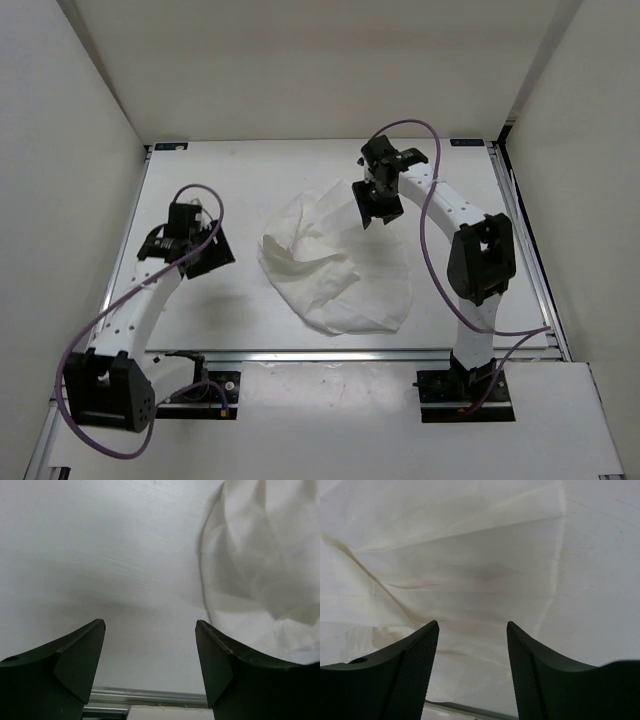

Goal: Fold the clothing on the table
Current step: Flatten the skirt out

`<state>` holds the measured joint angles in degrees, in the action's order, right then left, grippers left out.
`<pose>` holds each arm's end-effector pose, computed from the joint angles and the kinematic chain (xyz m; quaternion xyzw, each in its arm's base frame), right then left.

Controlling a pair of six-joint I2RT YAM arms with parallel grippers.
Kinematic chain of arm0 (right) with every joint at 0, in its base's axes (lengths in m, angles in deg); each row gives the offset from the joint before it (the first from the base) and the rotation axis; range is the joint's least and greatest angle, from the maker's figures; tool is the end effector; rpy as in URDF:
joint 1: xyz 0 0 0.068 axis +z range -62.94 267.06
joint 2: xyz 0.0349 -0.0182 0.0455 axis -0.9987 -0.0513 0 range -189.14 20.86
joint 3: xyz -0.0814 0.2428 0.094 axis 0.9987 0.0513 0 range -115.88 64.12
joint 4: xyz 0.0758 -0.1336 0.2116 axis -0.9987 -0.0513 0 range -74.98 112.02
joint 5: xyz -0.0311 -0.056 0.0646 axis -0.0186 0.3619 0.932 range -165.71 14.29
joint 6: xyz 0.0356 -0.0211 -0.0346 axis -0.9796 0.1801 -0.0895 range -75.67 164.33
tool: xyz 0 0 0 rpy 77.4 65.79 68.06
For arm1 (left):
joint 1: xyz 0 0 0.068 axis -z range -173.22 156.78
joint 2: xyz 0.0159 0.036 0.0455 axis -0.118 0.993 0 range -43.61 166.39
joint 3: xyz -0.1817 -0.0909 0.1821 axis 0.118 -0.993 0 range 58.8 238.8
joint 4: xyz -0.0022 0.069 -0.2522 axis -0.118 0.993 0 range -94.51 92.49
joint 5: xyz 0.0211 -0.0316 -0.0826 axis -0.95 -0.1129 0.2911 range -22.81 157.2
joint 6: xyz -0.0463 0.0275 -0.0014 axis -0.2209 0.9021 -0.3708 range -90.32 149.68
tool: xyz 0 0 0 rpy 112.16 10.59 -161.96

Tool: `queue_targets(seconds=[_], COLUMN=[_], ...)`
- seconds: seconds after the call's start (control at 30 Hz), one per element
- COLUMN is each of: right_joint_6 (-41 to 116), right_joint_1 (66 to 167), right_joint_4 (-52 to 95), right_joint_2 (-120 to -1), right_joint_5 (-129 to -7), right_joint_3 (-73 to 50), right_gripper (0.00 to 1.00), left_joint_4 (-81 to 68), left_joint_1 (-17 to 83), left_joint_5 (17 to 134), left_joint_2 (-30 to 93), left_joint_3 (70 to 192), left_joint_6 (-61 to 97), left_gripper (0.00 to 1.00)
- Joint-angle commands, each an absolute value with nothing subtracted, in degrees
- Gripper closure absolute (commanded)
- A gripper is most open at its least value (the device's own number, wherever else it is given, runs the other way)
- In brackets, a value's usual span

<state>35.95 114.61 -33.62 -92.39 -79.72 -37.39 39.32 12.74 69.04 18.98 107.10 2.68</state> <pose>0.3721 0.1913 0.2638 -0.1563 0.9674 0.0278 0.1971 0.2074 -0.0229 0.2526 -0.1712 0.9461 -0.0927 0.2589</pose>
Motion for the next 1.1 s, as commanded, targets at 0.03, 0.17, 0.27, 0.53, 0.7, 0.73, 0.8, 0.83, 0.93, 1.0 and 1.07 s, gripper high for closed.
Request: queue_targets(seconds=[0.03,0.17,0.27,0.53,0.7,0.73,0.8,0.83,0.93,1.0,1.07], right_joint_6=[34.1,34.3,35.4,35.5,35.5,35.0,34.3,34.2,32.3,31.0,30.2], right_joint_1=[113.8,114.0,115.9,123.1,124.8,124.9,124.8,124.2,122.7,120.9,116.5], right_joint_4=[-30.4,-30.5,-30.2,-31.2,-31.1,-30.6,-29.6,-29.2,-29.2,-29.8,-29.8], right_joint_2=[-86.2,-82.5,-81.6,-84.7,-83.0,-82.3,-80.2,-79.0,-76.6,-75.0,-72.6], right_joint_5=[-71.7,-72.2,-74.2,-74.9,-75.5,-75.6,-77.3,-77.5,-79.9,-83.5,-84.4], right_joint_3=[-37.3,-35.0,-33.3,-37.8,-34.2,-33.4,-30.0,-29.1,-24.8,-22.7,-20.6], right_gripper=[0.37,0.36,0.36,0.35,0.35,0.35,0.35,0.36,0.36,0.36,0.37], left_joint_4=[47.8,51.6,53.3,48.7,46.6,46.3,45.5,45.1,45.4,44.2,41.8], left_joint_1=[19.7,21.7,25.7,41.4,45.9,46.0,47.0,47.4,47.2,46.7,46.6], left_joint_5=[50.5,48.0,41.4,45.8,44.9,46.4,46.2,47.3,46.9,46.9,47.3], left_joint_2=[28.9,37.3,40.1,45.1,48.1,48.5,48.9,49.5,51.8,52.6,52.4], left_joint_3=[125.3,133.0,133.3,144.2,148.4,148.6,148.5,148.9,148.9,147.2,145.2], left_joint_6=[6.1,7.5,6.8,26.1,29.6,30.9,32.2,33.0,32.5,32.2,31.2], left_gripper=[0.03,0.04,0.02,0.08,0.17,0.18,0.19,0.18,0.20,0.22,0.21])
